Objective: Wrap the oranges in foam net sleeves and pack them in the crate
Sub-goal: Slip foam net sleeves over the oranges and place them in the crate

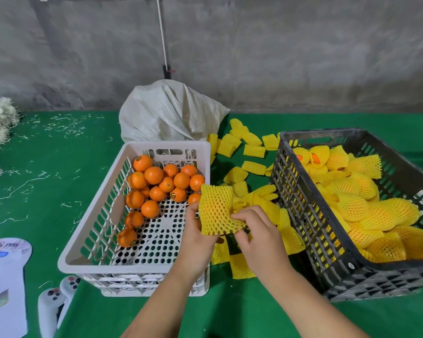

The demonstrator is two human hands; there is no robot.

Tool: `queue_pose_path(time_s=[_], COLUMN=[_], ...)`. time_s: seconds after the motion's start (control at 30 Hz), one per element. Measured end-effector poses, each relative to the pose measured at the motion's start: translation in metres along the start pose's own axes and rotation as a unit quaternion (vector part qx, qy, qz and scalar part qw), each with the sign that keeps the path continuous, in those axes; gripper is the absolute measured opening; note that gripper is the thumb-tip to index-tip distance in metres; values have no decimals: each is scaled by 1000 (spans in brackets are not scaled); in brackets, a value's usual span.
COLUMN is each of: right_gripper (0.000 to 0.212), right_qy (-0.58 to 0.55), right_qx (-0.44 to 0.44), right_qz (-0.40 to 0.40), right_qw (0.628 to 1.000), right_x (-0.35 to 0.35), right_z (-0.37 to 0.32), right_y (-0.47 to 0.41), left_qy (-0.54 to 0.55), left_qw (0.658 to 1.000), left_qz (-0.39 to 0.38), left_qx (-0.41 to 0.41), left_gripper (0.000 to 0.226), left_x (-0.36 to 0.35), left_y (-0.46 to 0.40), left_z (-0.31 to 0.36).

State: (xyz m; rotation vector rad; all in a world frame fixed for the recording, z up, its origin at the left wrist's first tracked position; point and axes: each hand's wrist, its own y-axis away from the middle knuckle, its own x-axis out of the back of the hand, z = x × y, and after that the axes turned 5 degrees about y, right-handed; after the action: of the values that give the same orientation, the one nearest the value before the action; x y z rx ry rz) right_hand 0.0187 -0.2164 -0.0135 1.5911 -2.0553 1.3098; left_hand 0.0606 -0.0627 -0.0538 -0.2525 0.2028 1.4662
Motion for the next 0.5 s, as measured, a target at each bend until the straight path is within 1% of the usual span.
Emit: queue_pose_path(time_s=[0.07,0.1,0.13,0.17,0.2,0.23,0.27,0.3,0.33,0.4,0.43,0.5], right_gripper=[27,23,24,31,44,60,73,78,73,62,64,83], right_qy=[-19,-48,-99,-165,-230,-283,-318,-334,-338,-336,-338,-331], right_qx=[5,-7,-42,-100,-165,-223,-266,-293,-308,-344,-369,-405], right_qz=[-20,-22,-14,2,9,-14,-60,-103,-119,-81,-54,5], right_qw=[1000,999,994,981,959,933,908,890,881,873,864,853], right_x=[2,4,8,13,16,16,13,7,-1,-14,-13,4], right_z=[2,2,0,-4,-10,-15,-21,-27,-29,-24,-16,8], right_y=[3,4,4,3,0,-4,-9,-11,-10,-7,-8,-17], left_qy=[-4,-5,-7,-13,-28,-52,-80,-108,-135,-188,-206,-215], left_qw=[1000,1000,1000,1000,999,998,995,991,986,974,970,969], left_qz=[4,8,14,18,17,6,-14,-42,-70,-105,-109,-96], left_qx=[-8,-11,-12,-15,-23,-39,-56,-68,-72,-67,-65,-70], left_gripper=[49,47,46,47,49,53,59,66,72,76,73,57], left_x=[0,0,1,1,0,0,0,1,1,0,-1,-4], left_y=[0,0,0,-1,-1,-1,0,2,4,7,8,7], left_z=[0,-1,-1,0,1,2,1,0,-1,-2,-2,-2])
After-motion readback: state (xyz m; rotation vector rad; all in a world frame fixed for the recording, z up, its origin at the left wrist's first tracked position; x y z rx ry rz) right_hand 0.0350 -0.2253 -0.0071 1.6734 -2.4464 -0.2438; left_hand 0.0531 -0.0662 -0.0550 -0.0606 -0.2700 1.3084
